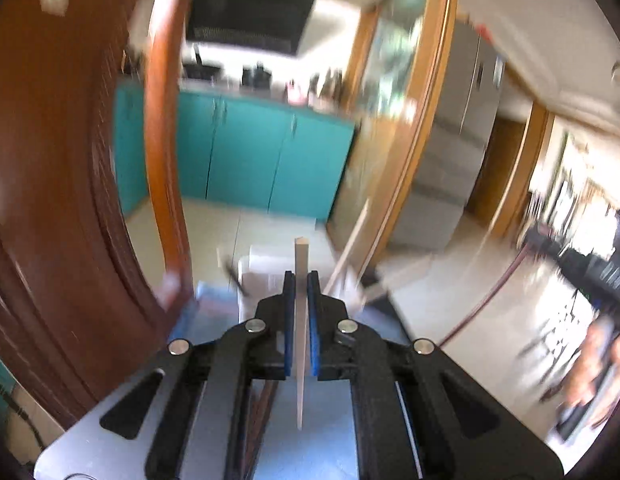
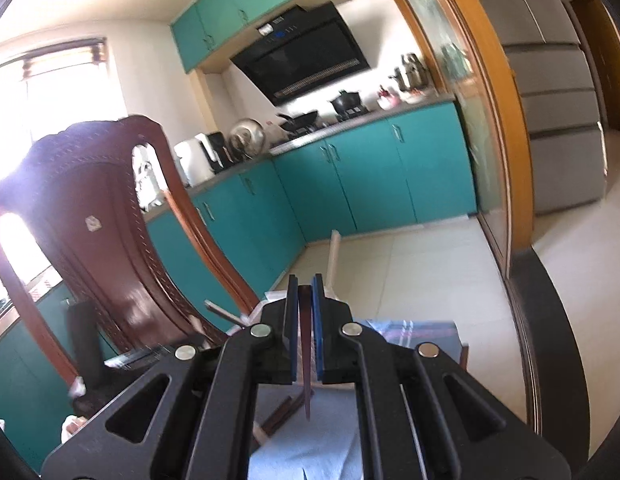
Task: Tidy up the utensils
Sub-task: 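Lift chopsticks with both tools and lower them into the caddy, then lower both tools back to the chopstick pile on the cloth, then close the left tool on a dark chopstick while the right tool hovers nearby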
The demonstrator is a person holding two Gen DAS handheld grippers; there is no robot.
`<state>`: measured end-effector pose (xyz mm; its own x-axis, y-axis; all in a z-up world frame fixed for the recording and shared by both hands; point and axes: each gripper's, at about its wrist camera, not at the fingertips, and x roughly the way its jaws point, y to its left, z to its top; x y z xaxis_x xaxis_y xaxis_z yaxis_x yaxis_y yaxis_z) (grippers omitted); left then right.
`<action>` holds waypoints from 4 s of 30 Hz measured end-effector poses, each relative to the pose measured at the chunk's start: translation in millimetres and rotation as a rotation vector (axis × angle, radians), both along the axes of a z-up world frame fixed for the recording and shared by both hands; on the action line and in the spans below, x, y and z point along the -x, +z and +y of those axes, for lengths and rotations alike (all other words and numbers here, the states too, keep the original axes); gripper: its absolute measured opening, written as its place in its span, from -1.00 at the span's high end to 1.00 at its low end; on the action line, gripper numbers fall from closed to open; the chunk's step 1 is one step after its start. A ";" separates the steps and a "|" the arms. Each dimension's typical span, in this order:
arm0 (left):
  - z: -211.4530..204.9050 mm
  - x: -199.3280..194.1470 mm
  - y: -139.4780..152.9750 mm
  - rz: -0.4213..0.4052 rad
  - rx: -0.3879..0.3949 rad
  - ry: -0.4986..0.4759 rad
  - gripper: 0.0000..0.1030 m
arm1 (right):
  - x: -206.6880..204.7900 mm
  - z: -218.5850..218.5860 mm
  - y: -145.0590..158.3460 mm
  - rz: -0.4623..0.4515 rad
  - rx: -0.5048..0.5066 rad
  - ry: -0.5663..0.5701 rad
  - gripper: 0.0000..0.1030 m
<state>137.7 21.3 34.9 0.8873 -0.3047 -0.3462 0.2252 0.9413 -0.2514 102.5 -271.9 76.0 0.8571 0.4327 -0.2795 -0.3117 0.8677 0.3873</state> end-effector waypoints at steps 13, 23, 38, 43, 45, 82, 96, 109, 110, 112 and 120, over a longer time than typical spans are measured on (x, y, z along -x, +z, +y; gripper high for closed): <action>26.0 -7.2 49.8 -0.283 0.152 0.178 0.87 | -64.2 37.2 63.5 -0.105 0.025 0.031 0.86; -2.2 -84.8 -12.5 -0.078 0.019 0.187 0.87 | -108.9 57.1 54.9 -0.171 0.038 -0.077 0.86; -31.9 -83.2 -17.9 -0.083 -0.067 0.140 0.74 | -117.4 72.1 -12.0 -0.060 0.153 -0.129 0.84; -39.4 -60.5 -17.5 -0.117 -0.134 0.145 0.59 | -73.4 61.7 -6.4 -0.138 0.164 -0.180 0.07; -45.3 -50.9 -24.5 -0.115 -0.190 0.153 0.59 | -53.1 56.7 -4.9 -0.164 0.158 -0.174 0.06; -42.7 -35.7 -245.8 0.535 -0.415 0.045 0.76 | -85.2 99.0 -223.8 0.486 0.266 0.076 -0.06; -57.4 -9.1 -235.3 0.479 -0.352 -0.074 0.58 | -101.1 76.1 -240.5 0.579 0.191 -0.039 -0.08; -61.0 -9.8 -238.3 0.488 -0.350 -0.089 0.37 | -104.0 71.1 -243.2 0.565 0.212 -0.109 -0.14; -59.2 -10.4 -238.7 0.493 -0.342 -0.086 0.32 | -103.8 72.3 -243.3 0.563 0.216 -0.110 -0.14; -60.3 -15.8 -239.6 0.494 -0.340 -0.077 0.24 | -103.4 73.2 -243.2 0.560 0.220 -0.111 -0.15; -58.0 -16.2 -242.1 0.485 -0.356 -0.039 0.20 | -103.6 74.1 -243.6 0.560 0.216 -0.119 -0.16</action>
<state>153.8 -36.7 -207.2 0.5928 -0.1251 -0.7955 0.1994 0.9799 -0.0054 206.1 -197.9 -167.6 0.5939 0.2263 -0.7720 -0.0078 0.9612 0.2758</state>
